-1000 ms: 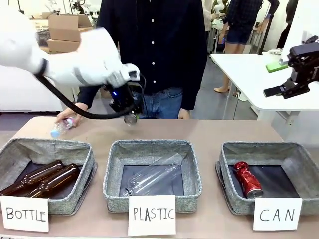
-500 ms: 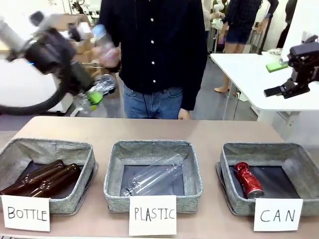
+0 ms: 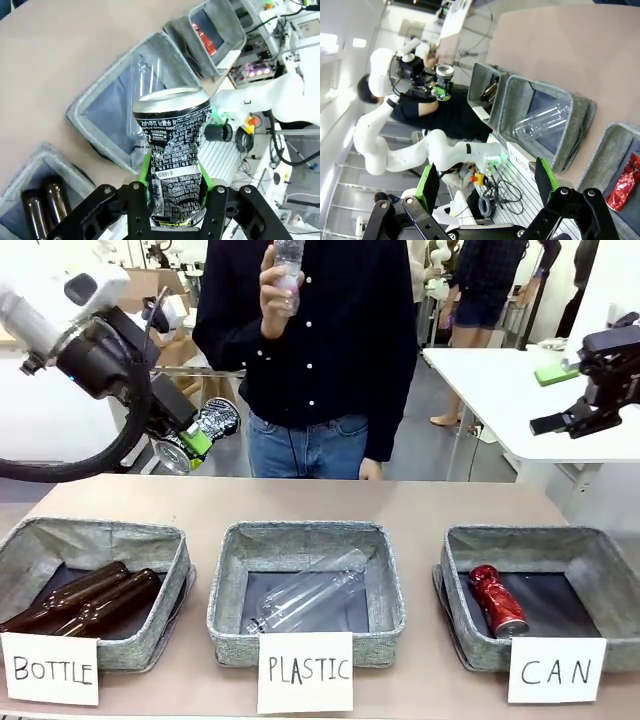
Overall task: Sort the can waste into the basket.
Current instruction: Pick up the can waste from the table and place it in the right Fabric basket.
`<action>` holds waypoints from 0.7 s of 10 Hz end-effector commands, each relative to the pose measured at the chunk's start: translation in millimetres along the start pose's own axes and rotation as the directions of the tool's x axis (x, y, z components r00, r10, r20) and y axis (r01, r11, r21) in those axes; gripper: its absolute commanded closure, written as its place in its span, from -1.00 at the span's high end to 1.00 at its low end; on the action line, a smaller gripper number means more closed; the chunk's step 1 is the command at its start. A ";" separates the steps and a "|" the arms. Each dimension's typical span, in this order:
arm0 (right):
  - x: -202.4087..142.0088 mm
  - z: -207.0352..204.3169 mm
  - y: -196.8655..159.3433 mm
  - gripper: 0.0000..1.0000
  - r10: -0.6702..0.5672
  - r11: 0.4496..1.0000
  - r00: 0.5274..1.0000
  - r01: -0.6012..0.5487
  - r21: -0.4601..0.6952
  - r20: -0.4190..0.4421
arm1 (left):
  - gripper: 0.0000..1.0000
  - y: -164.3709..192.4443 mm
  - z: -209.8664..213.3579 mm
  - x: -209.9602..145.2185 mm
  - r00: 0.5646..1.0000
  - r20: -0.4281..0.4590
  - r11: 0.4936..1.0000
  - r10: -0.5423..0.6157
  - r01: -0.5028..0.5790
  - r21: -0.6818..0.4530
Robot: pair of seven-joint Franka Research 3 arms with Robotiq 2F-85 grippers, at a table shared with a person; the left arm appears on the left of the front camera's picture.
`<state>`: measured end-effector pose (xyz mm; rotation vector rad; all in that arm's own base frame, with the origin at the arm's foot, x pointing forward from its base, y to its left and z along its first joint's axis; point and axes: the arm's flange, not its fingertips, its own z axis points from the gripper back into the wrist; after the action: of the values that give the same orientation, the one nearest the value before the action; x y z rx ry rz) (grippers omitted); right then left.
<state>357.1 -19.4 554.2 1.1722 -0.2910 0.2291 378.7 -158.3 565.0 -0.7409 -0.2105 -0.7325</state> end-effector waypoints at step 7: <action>-202.3 209.7 75.4 1.00 0.029 0.901 0.937 0.126 -0.415 0.347 | -0.26 -168.4 -283.6 168.4 0.734 -0.334 0.798 -0.592 0.592 -0.113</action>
<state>124.6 -181.6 642.3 0.7333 -0.6323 -0.0374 345.8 -509.2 513.5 -0.5598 -0.0899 -1.4204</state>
